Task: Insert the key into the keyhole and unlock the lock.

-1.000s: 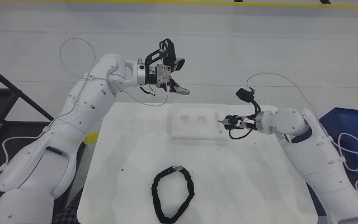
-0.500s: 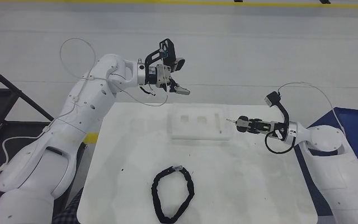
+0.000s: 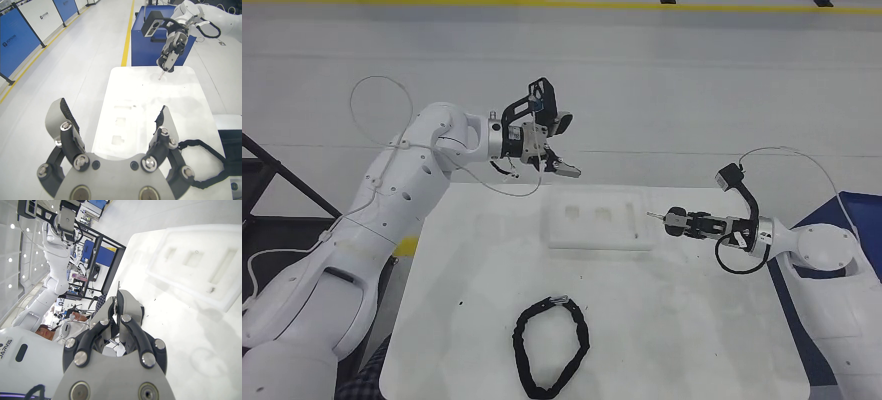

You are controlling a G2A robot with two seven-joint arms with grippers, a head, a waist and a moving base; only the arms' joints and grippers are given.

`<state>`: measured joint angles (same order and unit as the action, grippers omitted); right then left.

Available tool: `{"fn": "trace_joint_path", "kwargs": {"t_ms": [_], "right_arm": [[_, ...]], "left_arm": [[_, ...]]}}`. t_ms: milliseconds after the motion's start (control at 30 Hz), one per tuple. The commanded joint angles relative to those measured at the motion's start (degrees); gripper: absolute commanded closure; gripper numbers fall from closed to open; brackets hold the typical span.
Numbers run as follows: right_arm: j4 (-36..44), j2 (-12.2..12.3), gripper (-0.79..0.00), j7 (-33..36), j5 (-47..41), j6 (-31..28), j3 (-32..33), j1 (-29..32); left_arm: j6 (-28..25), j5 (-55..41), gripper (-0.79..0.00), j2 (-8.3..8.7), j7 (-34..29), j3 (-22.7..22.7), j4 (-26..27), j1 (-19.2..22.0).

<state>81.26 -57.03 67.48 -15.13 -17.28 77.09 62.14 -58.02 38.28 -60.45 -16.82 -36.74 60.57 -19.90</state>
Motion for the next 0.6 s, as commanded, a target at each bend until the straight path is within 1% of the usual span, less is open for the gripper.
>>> {"fn": "trace_joint_path", "kwargs": {"t_ms": [0,167,333,433,567], "right_arm": [[0.0,0.0,0.0,0.0,0.0,0.0,0.0,0.0],[0.0,0.0,0.0,0.0,0.0,0.0,0.0,0.0],[0.0,0.0,0.0,0.0,0.0,0.0,0.0,0.0],[0.0,0.0,0.0,0.0,0.0,0.0,0.0,0.0],[0.0,0.0,0.0,0.0,0.0,0.0,0.0,0.0]], "left_arm": [[0.02,-0.61,-0.785,0.53,-0.77,0.2,0.48,-1.29],[0.02,-5.54,-0.785,1.64,-1.48,2.04,2.34,-3.9],[0.02,-4.59,-0.785,2.8,-1.89,5.7,5.4,-5.04],[0.02,-2.48,-0.785,3.77,-0.72,8.94,7.1,-5.34],[0.02,1.33,-0.785,5.17,0.22,15.92,9.71,-3.87]]}}
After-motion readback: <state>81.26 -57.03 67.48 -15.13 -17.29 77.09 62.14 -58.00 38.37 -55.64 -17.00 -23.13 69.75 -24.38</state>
